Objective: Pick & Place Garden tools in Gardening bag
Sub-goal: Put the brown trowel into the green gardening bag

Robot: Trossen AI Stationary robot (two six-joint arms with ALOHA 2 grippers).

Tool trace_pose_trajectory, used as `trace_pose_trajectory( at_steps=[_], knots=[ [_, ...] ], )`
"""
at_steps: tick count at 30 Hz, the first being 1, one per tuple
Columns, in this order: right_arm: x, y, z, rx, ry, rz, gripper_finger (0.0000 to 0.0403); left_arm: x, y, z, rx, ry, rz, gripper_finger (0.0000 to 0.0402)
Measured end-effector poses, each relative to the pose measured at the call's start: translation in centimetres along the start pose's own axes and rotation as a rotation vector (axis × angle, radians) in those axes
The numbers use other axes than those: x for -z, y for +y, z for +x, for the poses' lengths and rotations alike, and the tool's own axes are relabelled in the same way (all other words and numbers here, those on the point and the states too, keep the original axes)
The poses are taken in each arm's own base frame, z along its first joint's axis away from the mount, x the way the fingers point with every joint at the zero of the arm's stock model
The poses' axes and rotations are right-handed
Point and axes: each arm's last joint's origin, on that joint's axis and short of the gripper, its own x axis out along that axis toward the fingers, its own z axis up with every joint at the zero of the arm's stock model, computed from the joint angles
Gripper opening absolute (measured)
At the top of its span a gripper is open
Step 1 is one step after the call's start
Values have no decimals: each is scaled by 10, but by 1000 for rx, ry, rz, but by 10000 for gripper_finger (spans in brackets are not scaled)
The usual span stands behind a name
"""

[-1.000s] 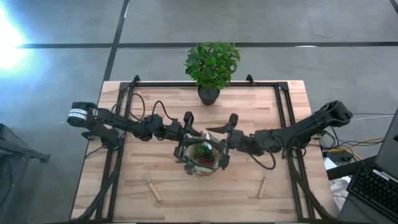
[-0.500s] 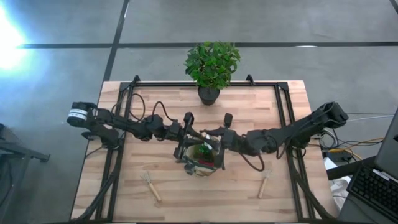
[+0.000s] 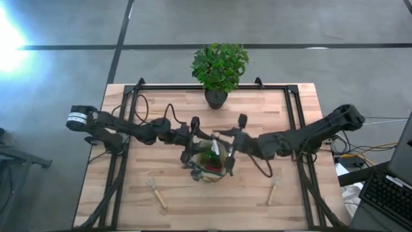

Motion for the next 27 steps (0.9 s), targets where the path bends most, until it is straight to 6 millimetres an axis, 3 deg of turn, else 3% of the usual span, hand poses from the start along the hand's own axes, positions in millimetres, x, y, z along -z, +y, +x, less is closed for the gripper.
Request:
trace_pose_trajectory(
  at_steps=[6,10,17,21,27],
  knots=[
    [-4,-2,-28,20,77,46,57,-11,-3,-14,-38,115,26,287],
    [-5,7,-54,-50,78,127,57,-24,-5,-30,-129,180,33,289],
    [12,43,-91,-70,93,219,57,-41,-8,-55,-284,191,52,284],
    [31,61,-100,-76,103,268,57,-43,-7,-68,-404,165,63,284],
    [44,72,-97,-69,130,345,57,-40,-5,-80,-541,146,64,284]
  ],
)
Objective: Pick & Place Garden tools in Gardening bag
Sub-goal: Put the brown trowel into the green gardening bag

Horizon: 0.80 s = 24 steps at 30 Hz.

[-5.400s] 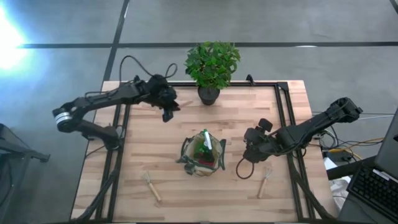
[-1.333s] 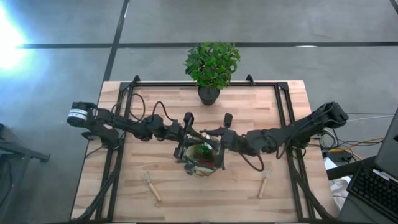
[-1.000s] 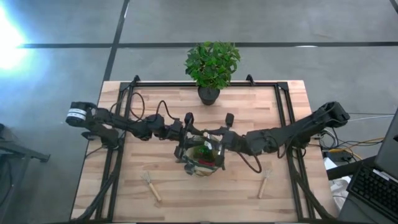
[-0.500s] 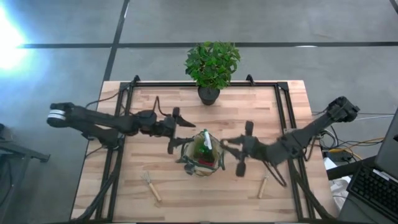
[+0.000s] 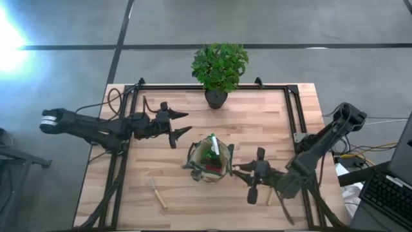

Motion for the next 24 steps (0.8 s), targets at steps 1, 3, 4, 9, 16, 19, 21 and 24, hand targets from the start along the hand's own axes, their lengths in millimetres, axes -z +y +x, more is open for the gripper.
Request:
trace_pose_trajectory(
  at_steps=[1,3,4,9,16,19,21,24],
  knots=[
    [3,1,1,2,4,0,57,1,0,-1,0,-3,-1,284],
    [6,4,4,-2,-7,19,57,2,1,-3,-5,-4,-1,284],
    [6,5,5,-6,-15,27,57,3,2,-4,-7,-5,0,284],
    [16,9,10,-13,-33,45,57,3,3,-7,-16,-10,18,284],
    [29,2,15,51,-70,27,57,1,3,-8,-16,-26,50,284],
    [32,-3,16,113,-93,6,57,1,3,-8,-16,-26,59,284],
    [35,-7,18,142,-102,4,57,1,3,-8,-16,-25,61,284],
    [37,-11,20,146,-123,41,57,1,3,-8,-15,-25,61,284]
  ],
)
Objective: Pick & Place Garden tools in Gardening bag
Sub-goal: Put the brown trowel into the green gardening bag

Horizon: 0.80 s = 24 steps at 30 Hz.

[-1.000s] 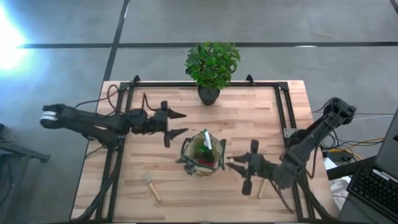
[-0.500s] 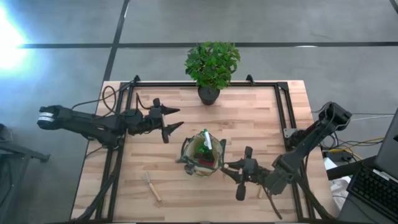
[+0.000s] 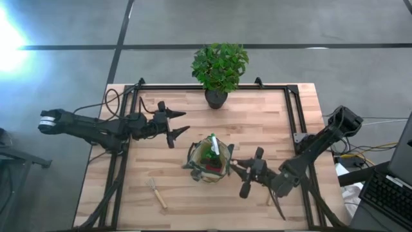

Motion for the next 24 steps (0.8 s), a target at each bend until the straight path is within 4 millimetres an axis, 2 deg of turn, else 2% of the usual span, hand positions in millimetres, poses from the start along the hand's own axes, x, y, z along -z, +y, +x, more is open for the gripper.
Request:
trace_pose_trajectory(
  at_steps=[10,14,16,24],
  knots=[
    [2,-5,5,-15,-17,1,57,1,0,0,1,1,1,284],
    [-7,1,6,-148,-32,99,57,1,0,0,1,2,1,284],
    [-12,4,5,-202,-56,80,57,1,0,0,1,2,1,284],
    [-2,-6,14,-119,-56,28,57,1,0,0,1,2,3,284]
  ],
)
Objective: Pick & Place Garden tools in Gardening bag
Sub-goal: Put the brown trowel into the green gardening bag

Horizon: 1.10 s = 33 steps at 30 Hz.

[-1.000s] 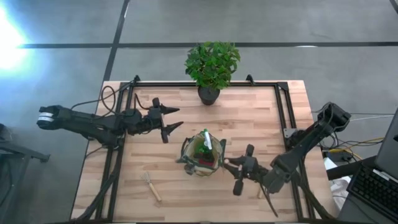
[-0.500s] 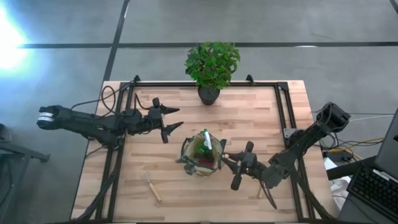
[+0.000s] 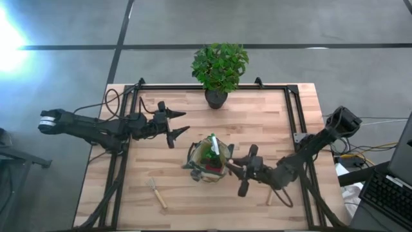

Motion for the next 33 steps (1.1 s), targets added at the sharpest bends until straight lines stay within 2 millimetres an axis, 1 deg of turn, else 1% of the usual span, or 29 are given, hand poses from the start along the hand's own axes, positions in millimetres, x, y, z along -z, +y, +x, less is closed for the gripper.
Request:
trace_pose_trajectory(
  at_steps=[6,9,13,19,28,33],
  knots=[
    [17,-15,14,81,16,-20,57,0,0,0,0,-3,2,284],
    [24,-19,19,111,25,-57,57,0,0,0,0,-4,4,284],
    [24,-21,21,118,22,-71,57,-1,0,0,0,-9,7,284],
    [14,-21,19,113,4,-104,57,-1,0,0,0,-8,10,284],
    [12,-23,20,141,2,-137,57,-1,0,0,-1,-9,33,284],
    [6,-22,17,114,-2,-131,57,-9,2,-1,-49,-85,36,284]
  ],
)
